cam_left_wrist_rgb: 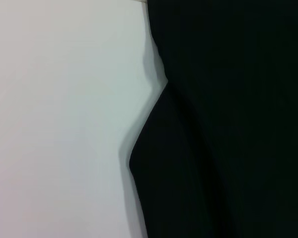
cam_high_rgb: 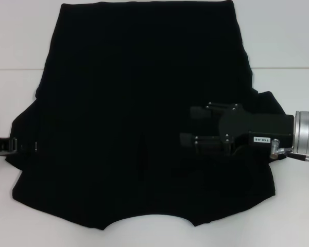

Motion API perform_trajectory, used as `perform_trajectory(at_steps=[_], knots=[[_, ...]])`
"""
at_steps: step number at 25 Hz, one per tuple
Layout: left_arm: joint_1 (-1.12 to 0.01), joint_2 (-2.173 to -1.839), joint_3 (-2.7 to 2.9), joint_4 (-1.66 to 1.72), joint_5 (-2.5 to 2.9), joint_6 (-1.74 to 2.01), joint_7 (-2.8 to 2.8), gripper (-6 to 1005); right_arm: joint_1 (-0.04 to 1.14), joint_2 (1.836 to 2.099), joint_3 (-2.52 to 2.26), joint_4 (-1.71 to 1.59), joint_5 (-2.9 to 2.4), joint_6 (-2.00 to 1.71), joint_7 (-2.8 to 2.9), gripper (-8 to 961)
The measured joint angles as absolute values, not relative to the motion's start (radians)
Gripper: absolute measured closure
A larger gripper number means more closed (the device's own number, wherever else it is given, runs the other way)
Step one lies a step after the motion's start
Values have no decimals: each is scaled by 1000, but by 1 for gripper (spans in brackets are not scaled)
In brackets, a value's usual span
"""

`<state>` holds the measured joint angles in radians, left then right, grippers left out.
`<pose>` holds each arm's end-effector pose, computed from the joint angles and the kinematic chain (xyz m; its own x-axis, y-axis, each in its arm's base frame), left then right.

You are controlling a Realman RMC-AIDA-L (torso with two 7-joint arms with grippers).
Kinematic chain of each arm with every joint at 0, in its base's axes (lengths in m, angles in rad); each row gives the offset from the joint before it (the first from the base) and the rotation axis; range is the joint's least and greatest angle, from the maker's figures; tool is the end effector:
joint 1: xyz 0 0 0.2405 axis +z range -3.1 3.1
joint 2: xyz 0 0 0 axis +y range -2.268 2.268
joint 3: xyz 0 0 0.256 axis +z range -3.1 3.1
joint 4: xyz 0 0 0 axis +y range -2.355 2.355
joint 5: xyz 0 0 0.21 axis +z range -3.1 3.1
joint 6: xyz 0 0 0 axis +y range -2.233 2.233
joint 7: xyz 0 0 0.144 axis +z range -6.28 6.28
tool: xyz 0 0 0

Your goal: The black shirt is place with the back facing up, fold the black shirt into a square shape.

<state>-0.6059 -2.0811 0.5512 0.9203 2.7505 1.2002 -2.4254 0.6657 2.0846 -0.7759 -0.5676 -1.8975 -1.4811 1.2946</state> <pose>-0.3386 0.3726 0.0655 0.2934 0.8683 0.4000 0.8720 -0.0716 -0.4843 0.2117 0.3617 -0.0223 0.8221 -0.2039 -0.5316 -0.3255 -0.9344 -0.1449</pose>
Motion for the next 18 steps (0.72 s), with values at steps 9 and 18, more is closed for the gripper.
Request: perform_trajectory(at_steps=[9, 18], knots=[[-608, -2080, 549, 922, 2750, 1204, -2416, 112, 663, 2083, -776, -568, -1898, -1482, 1295, 118], [-609, -2077, 550, 922, 2750, 1196, -2409, 446, 661, 2083, -776, -568, -1897, -1482, 1295, 118]])
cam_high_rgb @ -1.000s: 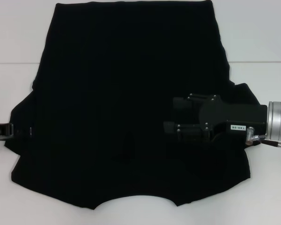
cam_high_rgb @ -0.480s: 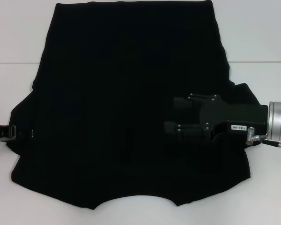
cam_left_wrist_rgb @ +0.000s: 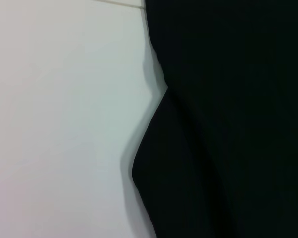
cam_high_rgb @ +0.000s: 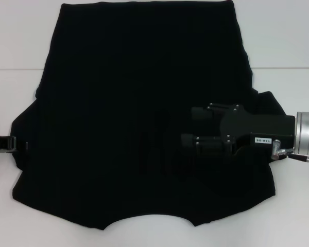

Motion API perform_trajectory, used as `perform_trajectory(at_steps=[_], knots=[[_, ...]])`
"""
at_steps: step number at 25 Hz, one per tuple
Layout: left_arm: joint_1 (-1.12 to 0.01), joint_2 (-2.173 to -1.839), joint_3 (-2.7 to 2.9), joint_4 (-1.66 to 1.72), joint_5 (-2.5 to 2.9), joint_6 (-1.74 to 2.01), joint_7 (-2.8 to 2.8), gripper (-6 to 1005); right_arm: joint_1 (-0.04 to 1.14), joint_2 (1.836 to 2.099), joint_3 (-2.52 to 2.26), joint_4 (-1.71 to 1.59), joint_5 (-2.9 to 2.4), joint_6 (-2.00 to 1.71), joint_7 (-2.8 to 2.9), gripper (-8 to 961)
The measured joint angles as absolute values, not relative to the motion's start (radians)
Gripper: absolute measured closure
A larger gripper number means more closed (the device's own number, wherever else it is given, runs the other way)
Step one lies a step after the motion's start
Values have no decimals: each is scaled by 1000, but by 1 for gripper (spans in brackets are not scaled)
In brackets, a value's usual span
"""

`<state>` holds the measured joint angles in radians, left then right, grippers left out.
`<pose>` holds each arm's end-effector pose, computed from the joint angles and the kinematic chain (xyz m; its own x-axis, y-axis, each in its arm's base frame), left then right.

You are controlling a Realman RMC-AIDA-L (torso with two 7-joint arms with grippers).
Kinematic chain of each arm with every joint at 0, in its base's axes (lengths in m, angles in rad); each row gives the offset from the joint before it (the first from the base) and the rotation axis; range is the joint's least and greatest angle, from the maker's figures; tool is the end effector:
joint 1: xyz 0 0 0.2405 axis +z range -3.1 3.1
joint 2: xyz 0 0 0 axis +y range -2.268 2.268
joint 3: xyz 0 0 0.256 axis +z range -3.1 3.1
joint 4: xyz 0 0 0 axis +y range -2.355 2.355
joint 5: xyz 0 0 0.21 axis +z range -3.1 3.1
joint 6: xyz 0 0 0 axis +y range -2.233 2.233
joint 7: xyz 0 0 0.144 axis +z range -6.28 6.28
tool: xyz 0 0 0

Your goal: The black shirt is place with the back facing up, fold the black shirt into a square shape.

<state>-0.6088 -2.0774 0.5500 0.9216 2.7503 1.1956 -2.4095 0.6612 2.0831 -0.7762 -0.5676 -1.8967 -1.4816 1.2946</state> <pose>-0.3382 0.3746 0.0682 0.3124 0.8629 0.3974 0.8643 -0.0845 -0.4959 0.2135 0.3609 -0.0217 0.8215 -0.2069 -0.5314 -0.3293 -0.9329 -0.1458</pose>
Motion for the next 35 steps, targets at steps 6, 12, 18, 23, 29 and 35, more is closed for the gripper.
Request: perform_trajectory(at_steps=[6, 12, 18, 23, 29, 35], knots=[[-608, -2077, 551, 922, 2752, 1193, -2409, 598, 661, 2083, -769, -568, -1896, -1482, 1293, 118], [-607, -2075, 551, 922, 2754, 1192, -2407, 729, 661, 2085, -765, -568, -1896, -1482, 1292, 117], [-607, -2075, 551, 922, 2755, 1192, -2406, 949, 660, 2085, -764, -568, -1896, -1483, 1292, 117], [-606, -2075, 547, 929, 2758, 1192, -2405, 1001, 660, 2086, -758, -568, -1896, -1484, 1290, 117], [-590, -2071, 517, 959, 2778, 1195, -2405, 998, 662, 2086, -749, -568, -1892, -1483, 1286, 117], [-575, -2066, 516, 987, 2778, 1208, -2405, 999, 665, 2087, -749, -562, -1884, -1472, 1283, 118]])
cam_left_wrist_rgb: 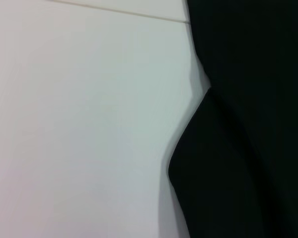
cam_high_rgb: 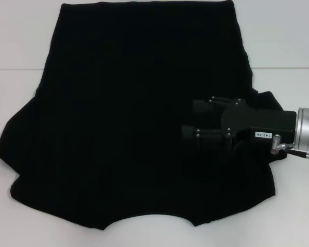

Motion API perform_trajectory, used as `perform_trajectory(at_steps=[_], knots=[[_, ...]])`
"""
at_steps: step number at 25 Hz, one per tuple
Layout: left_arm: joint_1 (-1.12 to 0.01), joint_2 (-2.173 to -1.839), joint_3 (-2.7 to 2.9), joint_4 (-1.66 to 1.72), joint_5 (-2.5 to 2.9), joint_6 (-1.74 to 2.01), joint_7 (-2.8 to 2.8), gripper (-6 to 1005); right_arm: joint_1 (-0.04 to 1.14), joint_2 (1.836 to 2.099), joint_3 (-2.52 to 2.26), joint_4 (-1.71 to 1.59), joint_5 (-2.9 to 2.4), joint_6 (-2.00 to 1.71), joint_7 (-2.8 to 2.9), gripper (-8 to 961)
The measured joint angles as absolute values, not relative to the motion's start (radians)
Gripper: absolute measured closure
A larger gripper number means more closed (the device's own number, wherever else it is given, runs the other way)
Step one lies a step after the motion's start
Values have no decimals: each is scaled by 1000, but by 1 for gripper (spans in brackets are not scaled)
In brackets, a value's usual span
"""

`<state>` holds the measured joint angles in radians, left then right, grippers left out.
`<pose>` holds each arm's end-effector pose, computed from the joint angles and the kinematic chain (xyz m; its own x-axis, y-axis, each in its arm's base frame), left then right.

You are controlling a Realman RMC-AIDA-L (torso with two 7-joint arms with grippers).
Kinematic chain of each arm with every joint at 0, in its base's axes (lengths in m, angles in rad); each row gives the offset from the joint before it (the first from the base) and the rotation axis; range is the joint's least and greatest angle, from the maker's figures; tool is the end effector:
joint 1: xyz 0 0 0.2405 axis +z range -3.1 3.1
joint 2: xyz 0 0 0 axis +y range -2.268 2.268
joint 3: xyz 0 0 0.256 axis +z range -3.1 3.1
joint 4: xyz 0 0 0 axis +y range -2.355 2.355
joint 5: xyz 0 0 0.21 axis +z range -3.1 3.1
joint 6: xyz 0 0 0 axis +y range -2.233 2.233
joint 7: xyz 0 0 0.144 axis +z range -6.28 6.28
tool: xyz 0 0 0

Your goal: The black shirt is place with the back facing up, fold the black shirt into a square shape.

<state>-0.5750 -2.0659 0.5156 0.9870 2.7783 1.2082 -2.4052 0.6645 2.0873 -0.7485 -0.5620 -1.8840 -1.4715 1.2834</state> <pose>-0.3525 0.3653 0.0935 0.3078 0.8510 0.4256 0.8406 -0.0337 -0.5406 0.2125 0.3644 -0.0196 0.8067 -0.1991 -0.5564 -0.3433 -0.9243 -0.1669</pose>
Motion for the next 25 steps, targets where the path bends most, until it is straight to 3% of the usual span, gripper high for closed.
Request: perform_trajectory(at_steps=[25], knots=[[-526, -2058, 374, 1035, 2792, 1199, -2389, 996, 678, 2089, -750, -555, -1858, -1445, 1274, 117]])
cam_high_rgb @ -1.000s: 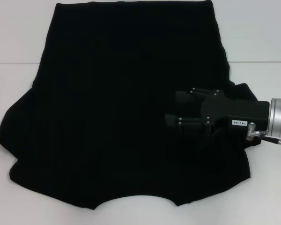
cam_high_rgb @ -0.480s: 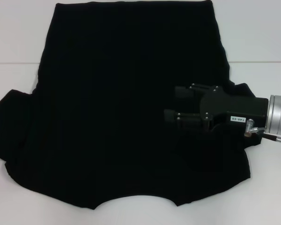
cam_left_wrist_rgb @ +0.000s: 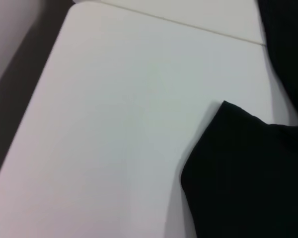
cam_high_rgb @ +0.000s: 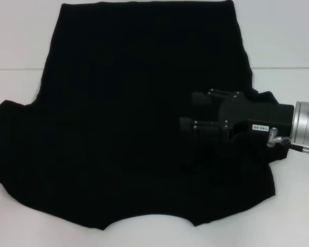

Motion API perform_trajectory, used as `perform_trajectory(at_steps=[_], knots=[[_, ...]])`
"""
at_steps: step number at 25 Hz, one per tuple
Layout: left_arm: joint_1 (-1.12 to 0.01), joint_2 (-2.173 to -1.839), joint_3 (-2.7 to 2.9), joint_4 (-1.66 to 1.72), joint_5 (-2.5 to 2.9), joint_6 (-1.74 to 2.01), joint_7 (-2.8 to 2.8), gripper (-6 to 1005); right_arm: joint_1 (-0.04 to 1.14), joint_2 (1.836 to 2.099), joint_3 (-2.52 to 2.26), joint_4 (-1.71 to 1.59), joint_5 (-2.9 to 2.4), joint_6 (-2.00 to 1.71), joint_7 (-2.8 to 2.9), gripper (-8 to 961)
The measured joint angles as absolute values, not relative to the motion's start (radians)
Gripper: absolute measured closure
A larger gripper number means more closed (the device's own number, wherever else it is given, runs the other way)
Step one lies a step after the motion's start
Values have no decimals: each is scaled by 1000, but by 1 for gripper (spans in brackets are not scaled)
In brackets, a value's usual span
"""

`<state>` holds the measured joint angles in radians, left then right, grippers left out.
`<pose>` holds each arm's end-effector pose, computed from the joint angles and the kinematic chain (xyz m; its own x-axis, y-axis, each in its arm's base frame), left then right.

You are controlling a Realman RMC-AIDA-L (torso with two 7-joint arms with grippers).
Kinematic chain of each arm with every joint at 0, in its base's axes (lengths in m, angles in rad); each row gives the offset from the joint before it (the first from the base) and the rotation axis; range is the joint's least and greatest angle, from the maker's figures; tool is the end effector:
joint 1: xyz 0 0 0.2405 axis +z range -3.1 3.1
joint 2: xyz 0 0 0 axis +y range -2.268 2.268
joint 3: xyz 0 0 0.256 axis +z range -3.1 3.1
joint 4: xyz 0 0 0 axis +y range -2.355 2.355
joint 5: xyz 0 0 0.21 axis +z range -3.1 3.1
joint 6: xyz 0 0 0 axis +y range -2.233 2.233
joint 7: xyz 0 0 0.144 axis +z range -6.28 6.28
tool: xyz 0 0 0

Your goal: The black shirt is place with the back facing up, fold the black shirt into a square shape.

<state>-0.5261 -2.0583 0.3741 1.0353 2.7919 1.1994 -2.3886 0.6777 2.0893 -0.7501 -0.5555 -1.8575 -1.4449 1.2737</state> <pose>-0.3836 0.3404 0.1249 0.2310 0.8110 0.5376 0.8381 0.1147 -0.5333 0.2074 0.3708 -0.0195 0.8007 -0.1828 -0.5705 -0.3451 -0.9192 -0.1898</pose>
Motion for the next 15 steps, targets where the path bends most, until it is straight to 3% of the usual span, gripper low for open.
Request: perform_trajectory(at_steps=[15], knots=[[-535, -2056, 376, 1035, 2780, 1204, -2384, 990, 683, 2089, -749, -557, -1858, -1437, 1276, 117]])
